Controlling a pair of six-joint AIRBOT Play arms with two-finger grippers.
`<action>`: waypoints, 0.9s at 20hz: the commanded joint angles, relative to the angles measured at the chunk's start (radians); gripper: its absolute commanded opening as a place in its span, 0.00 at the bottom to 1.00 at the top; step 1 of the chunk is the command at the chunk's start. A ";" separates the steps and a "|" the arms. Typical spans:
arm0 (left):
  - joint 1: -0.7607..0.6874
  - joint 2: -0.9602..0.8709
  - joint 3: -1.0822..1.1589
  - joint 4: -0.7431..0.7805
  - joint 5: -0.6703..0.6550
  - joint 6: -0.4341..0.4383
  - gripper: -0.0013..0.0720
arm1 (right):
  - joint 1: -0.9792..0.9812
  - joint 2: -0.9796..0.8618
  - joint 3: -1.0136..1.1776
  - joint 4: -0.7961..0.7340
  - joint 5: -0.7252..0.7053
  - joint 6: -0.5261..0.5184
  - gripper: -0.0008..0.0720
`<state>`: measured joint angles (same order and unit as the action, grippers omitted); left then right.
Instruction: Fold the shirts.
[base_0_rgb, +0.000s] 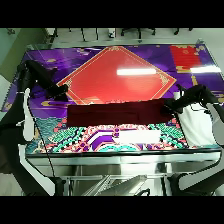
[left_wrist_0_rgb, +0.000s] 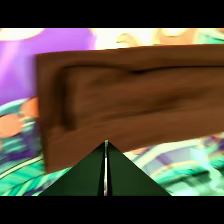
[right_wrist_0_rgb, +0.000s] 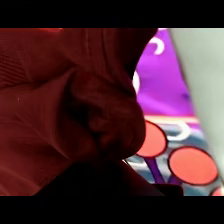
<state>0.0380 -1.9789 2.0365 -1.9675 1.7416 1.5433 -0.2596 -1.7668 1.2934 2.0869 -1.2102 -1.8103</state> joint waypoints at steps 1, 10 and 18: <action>-0.051 0.000 0.001 -0.173 -0.080 0.045 0.04 | 0.021 -0.005 0.000 0.004 0.031 -0.001 0.04; -0.486 -0.022 -0.216 -0.173 -0.661 0.045 0.04 | 0.024 0.212 0.004 0.004 -0.037 -0.001 0.04; -0.727 -0.152 -0.191 -0.177 -0.873 -0.043 0.04 | 0.034 0.457 0.137 0.192 -0.177 -0.038 0.04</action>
<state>-0.6209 -2.0857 1.8313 -2.1445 0.9451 1.5536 -0.2329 -1.3785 1.3895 2.2047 -1.3430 -1.8381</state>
